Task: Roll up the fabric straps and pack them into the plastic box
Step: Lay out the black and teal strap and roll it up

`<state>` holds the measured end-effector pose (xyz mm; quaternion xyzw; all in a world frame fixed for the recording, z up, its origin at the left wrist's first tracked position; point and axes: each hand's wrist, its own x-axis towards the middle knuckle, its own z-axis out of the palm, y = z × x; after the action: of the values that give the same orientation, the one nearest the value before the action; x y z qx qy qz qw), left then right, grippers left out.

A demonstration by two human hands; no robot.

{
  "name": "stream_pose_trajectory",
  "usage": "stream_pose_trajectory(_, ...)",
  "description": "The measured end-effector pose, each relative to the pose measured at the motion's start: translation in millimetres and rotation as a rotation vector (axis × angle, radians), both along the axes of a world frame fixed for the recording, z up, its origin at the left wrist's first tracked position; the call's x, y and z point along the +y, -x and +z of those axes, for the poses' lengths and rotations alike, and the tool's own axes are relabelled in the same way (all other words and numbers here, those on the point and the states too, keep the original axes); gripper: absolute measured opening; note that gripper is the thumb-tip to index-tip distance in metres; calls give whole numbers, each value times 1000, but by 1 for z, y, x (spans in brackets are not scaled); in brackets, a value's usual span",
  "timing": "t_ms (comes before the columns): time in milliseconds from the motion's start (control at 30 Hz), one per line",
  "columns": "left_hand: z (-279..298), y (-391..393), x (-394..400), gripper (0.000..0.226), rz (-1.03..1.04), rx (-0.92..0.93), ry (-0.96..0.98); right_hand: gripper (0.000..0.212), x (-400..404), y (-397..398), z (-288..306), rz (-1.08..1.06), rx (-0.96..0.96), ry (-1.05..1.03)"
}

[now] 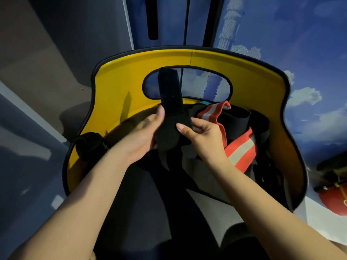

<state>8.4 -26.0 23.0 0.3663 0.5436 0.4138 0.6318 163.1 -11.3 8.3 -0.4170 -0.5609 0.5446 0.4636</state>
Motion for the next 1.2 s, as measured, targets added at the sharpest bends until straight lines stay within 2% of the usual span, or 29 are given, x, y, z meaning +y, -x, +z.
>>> stream_pose_trajectory(67, -6, 7, -3, 72, 22, 42, -50, 18, 8, 9, -1, -26, -53, 15)
stream_pose_trajectory(133, -12, 15, -2, 48, 153, 49, -75, 22, 16, 23, -6, -37, -119, 33)
stream_pose_trajectory(200, -17, 22, 2, 41, 299, 48, -48, 24, 23, 38, -12, -51, -183, 48)
stream_pose_trajectory(400, -40, 21, 6, 58, 306, 161, 48, 21, 53, 55, -33, -68, -289, 226)
stream_pose_trajectory(500, -54, 21, 8, 56, 340, 257, 37, 17, 68, 57, -45, -69, -256, 351)
stream_pose_trajectory(600, -66, 18, 8, 56, 314, 415, -21, 24, 82, 61, -54, -81, -257, 405)
stream_pose_trajectory(700, -77, 17, 8, 58, 200, 567, -83, 29, 92, 66, -61, -101, -297, 411)
stream_pose_trajectory(800, -86, 22, 15, 59, 120, 606, -49, 32, 98, 71, -68, -91, -362, 357)
stream_pose_trajectory(933, -95, 25, 32, 60, 134, 714, -87, 37, 105, 79, -75, -76, -399, 291)
stream_pose_trajectory(1100, -102, 23, 45, 58, 190, 870, -214, 42, 115, 84, -78, -50, -334, 249)
stream_pose_trajectory(1200, -108, 22, 50, 59, 153, 991, -233, 46, 123, 87, -74, -54, -420, 253)
